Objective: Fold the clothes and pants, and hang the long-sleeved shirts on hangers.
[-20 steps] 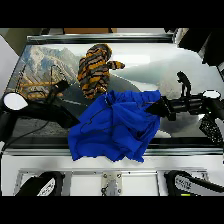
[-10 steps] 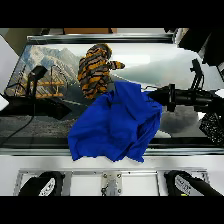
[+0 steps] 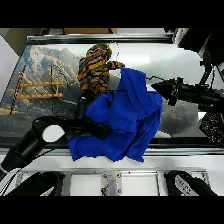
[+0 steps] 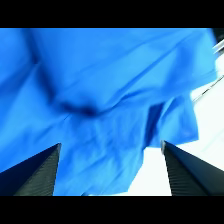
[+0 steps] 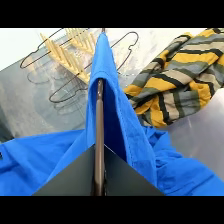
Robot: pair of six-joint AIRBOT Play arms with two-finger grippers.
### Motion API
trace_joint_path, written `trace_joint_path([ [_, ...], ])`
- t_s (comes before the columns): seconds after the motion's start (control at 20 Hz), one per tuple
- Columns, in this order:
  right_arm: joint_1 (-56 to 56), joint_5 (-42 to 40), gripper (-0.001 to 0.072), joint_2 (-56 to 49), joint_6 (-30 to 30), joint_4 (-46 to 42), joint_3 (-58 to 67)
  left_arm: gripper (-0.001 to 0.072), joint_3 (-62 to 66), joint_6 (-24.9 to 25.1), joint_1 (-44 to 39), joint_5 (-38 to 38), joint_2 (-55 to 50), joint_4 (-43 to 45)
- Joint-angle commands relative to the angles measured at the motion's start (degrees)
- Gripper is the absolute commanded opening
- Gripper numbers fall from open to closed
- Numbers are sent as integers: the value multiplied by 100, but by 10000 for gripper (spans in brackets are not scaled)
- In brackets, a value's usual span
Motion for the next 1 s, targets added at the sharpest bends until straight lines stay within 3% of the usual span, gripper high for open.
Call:
trace_joint_path([
  [0.0,2,-70,2,17,22,-17,4,690,717,-1054,-1014,498,-704,1069],
  [0.3,2,-68,2,-13,22,-17,4,690,2068,-1054,-1633,85,-1884,1220],
  [0.55,2,-63,2,-13,22,-15,4,690,2702,-1056,-1939,-455,-2708,2282],
  [0.75,2,-63,3,-13,22,-15,4,690,2962,-1060,-1930,-621,-3032,2402],
  [0.8,2,-63,3,-13,22,-15,4,636,2933,-1060,-1930,-605,-3073,2402],
  [0.85,2,-61,3,-11,22,-15,4,394,2892,-1056,-1928,-682,-3101,2406],
  [0.9,2,-57,3,-7,22,-15,4,104,2822,-1051,-1893,-789,-3106,2468],
  [0.95,2,-39,3,0,22,-11,4,12,2756,-1049,-1856,-973,-3099,2586],
])
